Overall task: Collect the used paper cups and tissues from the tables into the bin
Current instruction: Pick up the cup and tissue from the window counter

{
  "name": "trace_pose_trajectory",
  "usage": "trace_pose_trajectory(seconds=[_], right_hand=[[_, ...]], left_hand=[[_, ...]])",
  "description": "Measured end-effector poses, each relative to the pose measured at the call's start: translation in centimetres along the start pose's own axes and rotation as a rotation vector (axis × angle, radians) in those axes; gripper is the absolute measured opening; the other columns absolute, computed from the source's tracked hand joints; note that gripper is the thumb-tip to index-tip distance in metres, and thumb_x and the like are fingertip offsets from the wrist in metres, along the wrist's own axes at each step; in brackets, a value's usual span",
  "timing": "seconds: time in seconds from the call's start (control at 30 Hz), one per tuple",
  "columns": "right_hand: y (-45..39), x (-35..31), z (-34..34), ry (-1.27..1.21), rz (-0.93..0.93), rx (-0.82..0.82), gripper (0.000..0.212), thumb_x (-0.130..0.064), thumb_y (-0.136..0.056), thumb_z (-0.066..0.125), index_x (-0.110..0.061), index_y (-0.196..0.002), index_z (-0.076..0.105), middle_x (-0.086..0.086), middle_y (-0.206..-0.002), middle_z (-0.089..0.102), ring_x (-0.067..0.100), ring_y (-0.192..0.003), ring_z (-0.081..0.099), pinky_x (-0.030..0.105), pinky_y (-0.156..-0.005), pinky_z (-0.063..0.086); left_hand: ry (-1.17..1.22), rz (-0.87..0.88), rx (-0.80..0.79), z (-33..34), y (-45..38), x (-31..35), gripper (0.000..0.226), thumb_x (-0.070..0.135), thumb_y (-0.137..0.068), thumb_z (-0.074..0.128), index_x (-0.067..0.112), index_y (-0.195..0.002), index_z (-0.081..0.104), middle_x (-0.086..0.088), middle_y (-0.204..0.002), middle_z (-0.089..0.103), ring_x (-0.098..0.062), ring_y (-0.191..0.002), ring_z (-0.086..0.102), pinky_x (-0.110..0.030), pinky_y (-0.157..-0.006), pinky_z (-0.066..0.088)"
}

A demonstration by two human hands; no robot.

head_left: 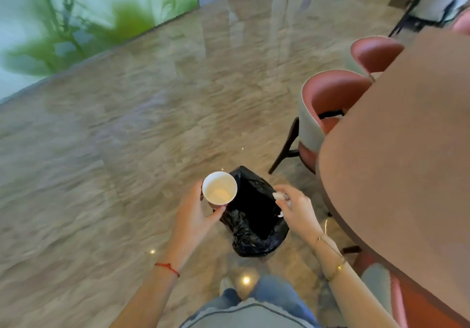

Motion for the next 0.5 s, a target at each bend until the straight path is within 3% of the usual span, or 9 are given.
trace_pose_trajectory(seconds=[0.17, 0.3, 0.5], right_hand=[[-4.5, 1.8, 1.8, -0.047, 0.179, -0.002, 0.038, -0.012, -0.095, 0.05, -0.021, -0.131, 0.051, 0.005, -0.125, 0.055, 0.02, -0.118, 0.05, 0.033, -0.097, 0.045], [-7.7, 3.6, 3.7, -0.024, 0.287, -0.03, 0.038, -0.013, -0.096, 0.049, -0.02, -0.133, 0.048, 0.007, -0.131, 0.051, 0.019, -0.115, 0.05, 0.02, -0.085, 0.044], [-11.2, 6.3, 6.5, 0.054, 0.35, -0.108, 0.036, -0.014, -0.097, 0.046, -0.016, -0.133, 0.048, 0.008, -0.131, 0.049, 0.023, -0.116, 0.05, 0.03, -0.091, 0.05]], left_hand=[[0.06, -0.016, -0.137, 4.7, -7.1, -2.5, 0.065, 0.033, -0.073, 0.083, 0.021, -0.127, 0.049, 0.008, -0.119, 0.059, -0.013, -0.108, 0.058, -0.026, -0.085, 0.047], [0.028, -0.049, -0.24, 8.9, -10.7, -4.7, 0.063, 0.032, -0.072, 0.083, 0.018, -0.124, 0.052, 0.004, -0.119, 0.061, -0.017, -0.109, 0.056, -0.023, -0.08, 0.041], [0.027, -0.11, -0.376, 14.0, -14.0, -7.9, 0.067, 0.03, -0.073, 0.081, 0.025, -0.13, 0.046, 0.01, -0.123, 0.055, -0.016, -0.115, 0.053, -0.03, -0.089, 0.045]])
Point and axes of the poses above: each hand's wrist, its own y-axis away from the middle knuckle, its own z-axis out of the palm, x = y × z, the point moved 4 cm from there along -y, towards the middle knuckle
